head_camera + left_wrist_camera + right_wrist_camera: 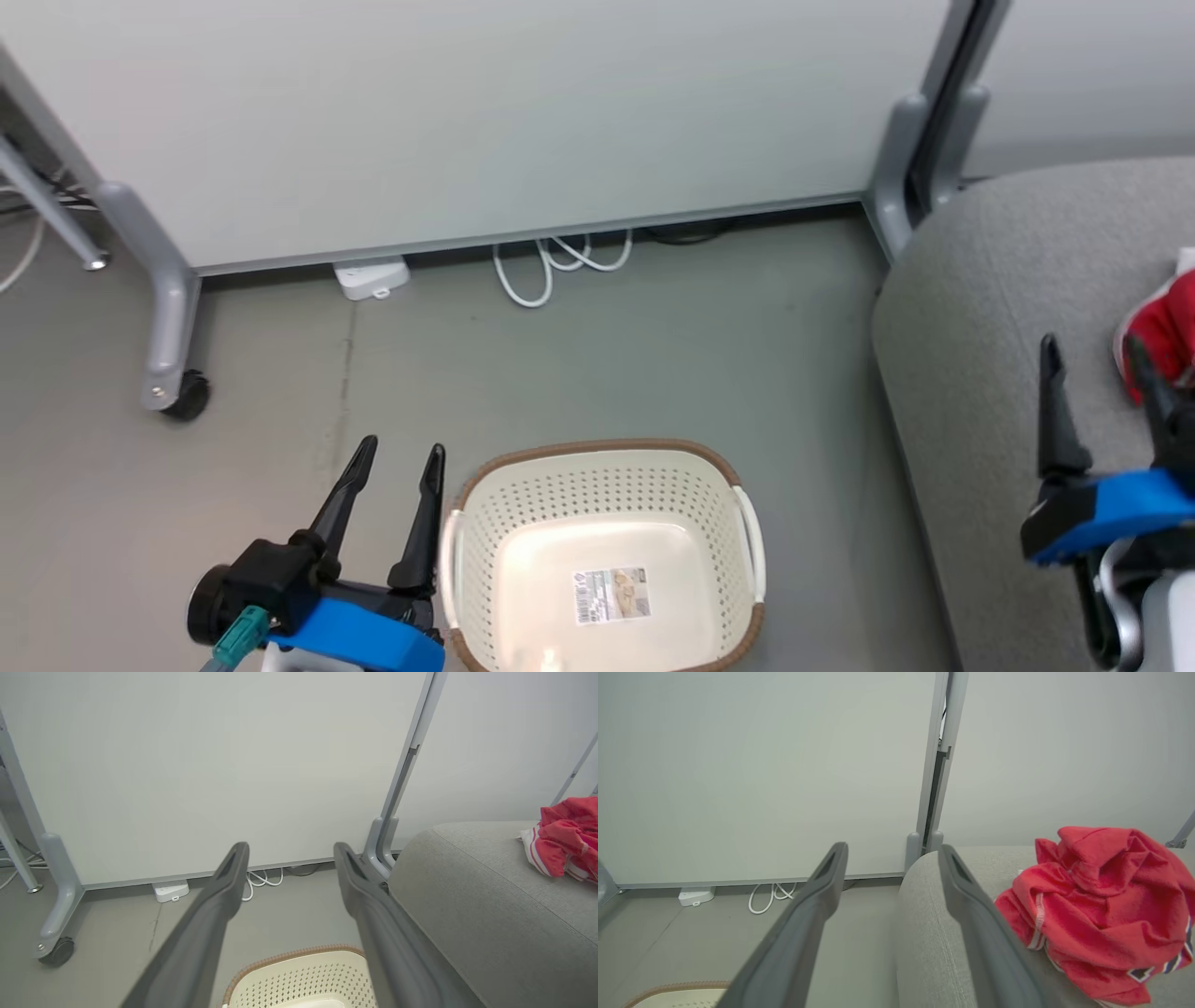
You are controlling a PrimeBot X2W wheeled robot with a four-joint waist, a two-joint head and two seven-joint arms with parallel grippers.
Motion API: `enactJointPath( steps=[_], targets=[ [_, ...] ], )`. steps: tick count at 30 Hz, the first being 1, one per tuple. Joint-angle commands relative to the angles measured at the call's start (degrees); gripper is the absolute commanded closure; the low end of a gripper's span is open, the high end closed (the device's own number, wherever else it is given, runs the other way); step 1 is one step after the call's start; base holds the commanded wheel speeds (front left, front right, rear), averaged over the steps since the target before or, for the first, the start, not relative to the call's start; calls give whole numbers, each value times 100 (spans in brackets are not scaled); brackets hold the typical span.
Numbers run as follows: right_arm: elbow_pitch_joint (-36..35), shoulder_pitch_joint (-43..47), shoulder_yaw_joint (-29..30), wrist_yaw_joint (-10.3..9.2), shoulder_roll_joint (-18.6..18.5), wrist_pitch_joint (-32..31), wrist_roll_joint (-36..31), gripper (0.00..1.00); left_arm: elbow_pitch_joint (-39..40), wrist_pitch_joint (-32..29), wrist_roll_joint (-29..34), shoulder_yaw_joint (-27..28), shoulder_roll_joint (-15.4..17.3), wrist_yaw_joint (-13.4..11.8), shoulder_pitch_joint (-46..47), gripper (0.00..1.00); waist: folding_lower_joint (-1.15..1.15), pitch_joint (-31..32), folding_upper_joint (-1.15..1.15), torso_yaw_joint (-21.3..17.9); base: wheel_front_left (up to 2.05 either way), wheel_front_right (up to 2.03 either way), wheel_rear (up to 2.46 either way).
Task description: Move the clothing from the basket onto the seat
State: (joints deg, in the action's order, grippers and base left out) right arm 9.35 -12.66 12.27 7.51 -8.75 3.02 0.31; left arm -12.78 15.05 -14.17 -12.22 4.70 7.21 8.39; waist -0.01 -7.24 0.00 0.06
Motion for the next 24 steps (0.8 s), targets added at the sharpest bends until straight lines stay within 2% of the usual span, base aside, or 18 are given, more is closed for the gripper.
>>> enactJointPath(
  steps=[1, 10, 19, 24],
  targets=[
    [-245, 288, -47, -3, 121, -69, -96, 0, -45, 18, -5, 79, -4, 9, -81, 0, 1, 167, 0, 220, 0, 0, 0],
    [-1108, 1110, -336, -4, 496, -288, -175, 0, -241, 18, 47, 523, -6, 25, -253, 0, 1, 334, 0, 428, 0, 0, 0],
    [-1189, 1446, -494, -4, 590, -269, -67, 0, -342, 19, 63, 738, -39, 30, -371, 0, 1, 412, 0, 417, 0, 0, 0],
    [-1122, 1481, -539, -4, 592, -262, 255, 0, -388, 18, 59, 736, -59, 31, -399, 0, 1, 451, 0, 412, 0, 0, 0]
  ],
)
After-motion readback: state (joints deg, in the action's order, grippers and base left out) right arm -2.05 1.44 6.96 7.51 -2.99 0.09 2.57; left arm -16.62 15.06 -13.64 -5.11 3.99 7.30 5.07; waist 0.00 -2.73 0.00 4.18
